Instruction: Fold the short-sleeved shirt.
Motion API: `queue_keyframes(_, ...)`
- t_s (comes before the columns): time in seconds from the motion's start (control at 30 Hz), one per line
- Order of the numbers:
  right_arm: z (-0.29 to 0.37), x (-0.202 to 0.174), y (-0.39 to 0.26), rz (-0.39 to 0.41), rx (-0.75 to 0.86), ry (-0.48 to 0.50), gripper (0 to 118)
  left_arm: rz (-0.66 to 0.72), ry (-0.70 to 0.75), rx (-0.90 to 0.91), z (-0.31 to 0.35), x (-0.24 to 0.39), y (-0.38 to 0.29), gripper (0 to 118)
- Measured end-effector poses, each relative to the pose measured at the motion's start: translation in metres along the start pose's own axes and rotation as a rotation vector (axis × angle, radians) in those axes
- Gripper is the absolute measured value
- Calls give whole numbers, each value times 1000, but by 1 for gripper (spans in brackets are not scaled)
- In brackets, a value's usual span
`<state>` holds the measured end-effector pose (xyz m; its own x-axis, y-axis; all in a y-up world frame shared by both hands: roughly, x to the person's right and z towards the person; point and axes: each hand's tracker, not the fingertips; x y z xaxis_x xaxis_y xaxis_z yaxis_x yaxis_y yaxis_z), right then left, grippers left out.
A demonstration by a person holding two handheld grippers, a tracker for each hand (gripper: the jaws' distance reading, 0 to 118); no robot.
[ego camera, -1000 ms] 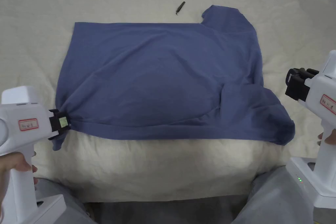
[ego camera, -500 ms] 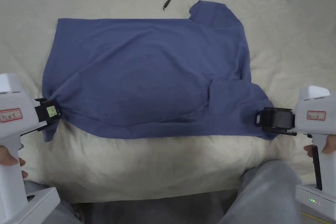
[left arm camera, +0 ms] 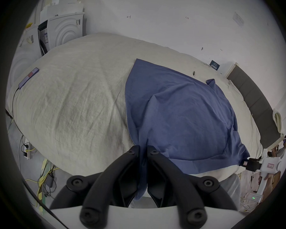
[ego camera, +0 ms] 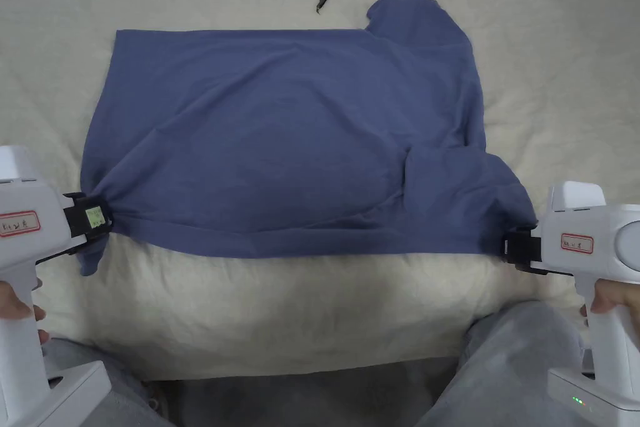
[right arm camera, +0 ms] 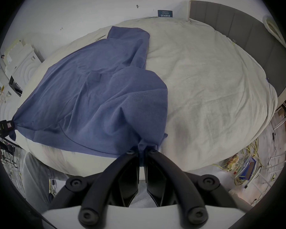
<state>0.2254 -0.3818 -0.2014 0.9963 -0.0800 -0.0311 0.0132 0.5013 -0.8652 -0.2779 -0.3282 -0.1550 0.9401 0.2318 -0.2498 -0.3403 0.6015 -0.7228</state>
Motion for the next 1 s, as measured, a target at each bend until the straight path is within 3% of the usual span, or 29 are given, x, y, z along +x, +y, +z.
queue_keyframes(0.17, 26, 10, 5, -23, 24, 59, 4, 18, -1, -1, 4, -3, 4, 6)
queue_keyframes(0.3, 45, 15, 20, -39, 81, 94, 4, 129, -50, 16, 12, -14, 16, 6)
queue_keyframes(0.53, 59, 3, 67, -27, 199, 84, 4, 134, -43, 81, 17, -9, 52, 6)
queue_keyframes(1.0, -24, 14, 200, -47, 258, -11, 4, 42, 64, 141, -57, 37, 159, 6)
